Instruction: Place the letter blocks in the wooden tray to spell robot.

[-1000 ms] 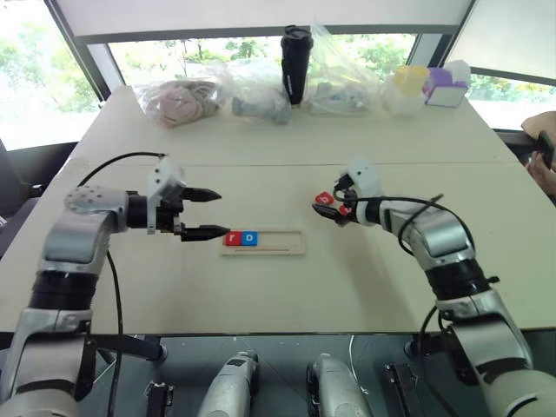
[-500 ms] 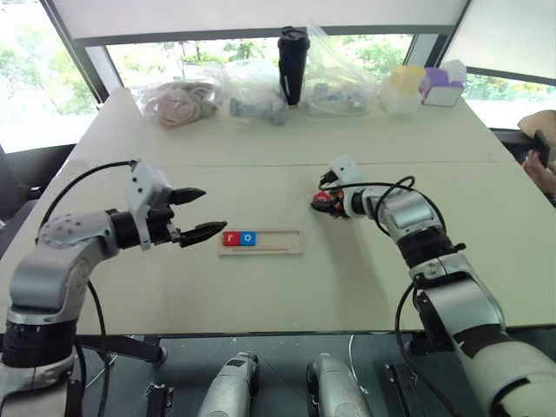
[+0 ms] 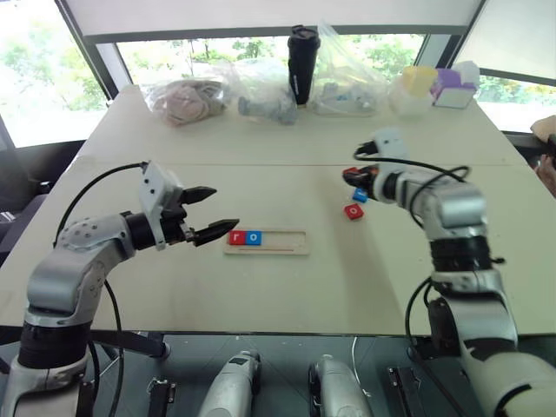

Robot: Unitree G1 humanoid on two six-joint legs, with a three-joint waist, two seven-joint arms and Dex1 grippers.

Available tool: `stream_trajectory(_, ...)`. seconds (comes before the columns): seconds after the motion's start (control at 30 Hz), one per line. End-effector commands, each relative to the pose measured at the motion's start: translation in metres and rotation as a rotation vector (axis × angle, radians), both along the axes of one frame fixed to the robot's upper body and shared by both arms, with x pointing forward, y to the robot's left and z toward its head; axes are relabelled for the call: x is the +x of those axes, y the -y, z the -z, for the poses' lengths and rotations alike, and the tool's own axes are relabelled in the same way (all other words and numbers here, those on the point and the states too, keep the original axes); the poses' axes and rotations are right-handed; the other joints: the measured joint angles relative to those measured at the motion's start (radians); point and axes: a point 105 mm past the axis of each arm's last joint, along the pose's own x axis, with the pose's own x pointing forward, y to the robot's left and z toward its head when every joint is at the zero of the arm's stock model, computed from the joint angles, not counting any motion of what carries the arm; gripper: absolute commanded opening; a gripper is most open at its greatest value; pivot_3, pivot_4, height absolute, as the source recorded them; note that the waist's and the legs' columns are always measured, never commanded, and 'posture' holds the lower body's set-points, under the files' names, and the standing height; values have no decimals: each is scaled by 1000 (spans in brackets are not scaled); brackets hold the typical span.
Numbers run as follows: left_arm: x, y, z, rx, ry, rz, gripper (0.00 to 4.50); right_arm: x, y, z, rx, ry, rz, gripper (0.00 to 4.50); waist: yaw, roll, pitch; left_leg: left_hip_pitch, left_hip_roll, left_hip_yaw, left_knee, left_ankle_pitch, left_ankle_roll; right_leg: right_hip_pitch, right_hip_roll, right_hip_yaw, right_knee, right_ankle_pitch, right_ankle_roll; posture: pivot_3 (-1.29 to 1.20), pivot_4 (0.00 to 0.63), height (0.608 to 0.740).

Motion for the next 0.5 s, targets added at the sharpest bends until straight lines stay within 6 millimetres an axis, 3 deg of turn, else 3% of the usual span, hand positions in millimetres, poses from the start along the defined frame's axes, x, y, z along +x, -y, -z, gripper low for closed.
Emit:
stream_trajectory(0.03, -8, 17, -9, -3, 40, 87, 4500, -27, 16, -8, 10, -7, 139, 1170, -1, 0, 0, 0, 0, 0, 0, 0, 0, 0, 0, 0, 0, 0, 0, 0, 150, 740)
stream_trajectory(0.1, -7, 21, -4, 30, 35, 115, 4500, -48, 16, 5, 24, -56, 217, 1170, -5, 0, 0, 0, 0, 1, 0, 0, 0, 0, -2, 0, 0, 0, 0, 0, 150, 740)
stream_trajectory(0.2, 0, 19, -2, 46, 31, 115, 4500, -70, -1, 28, 68, -93, 245, 1170, -7, 1, -1, 0, 1, 2, 0, 0, 0, -2, -1, 2, 1, -2, -3, 0, 150, 740)
stream_trajectory(0.33, 4, 19, 3, 70, 22, 136, 4500, -85, -26, 44, 137, -107, 255, 1170, -9, 2, -1, 0, 2, 3, -1, 0, 0, -5, 0, 5, 1, -1, -5, 0, 150, 740)
stream_trajectory(0.5, 6, 22, 3, 60, 23, 152, 4500, -93, -36, 52, 165, -125, 301, 1170, -4, 2, -1, 0, 1, 5, -1, 0, 0, -5, 2, 6, 0, 1, -3, 0, 150, 740)
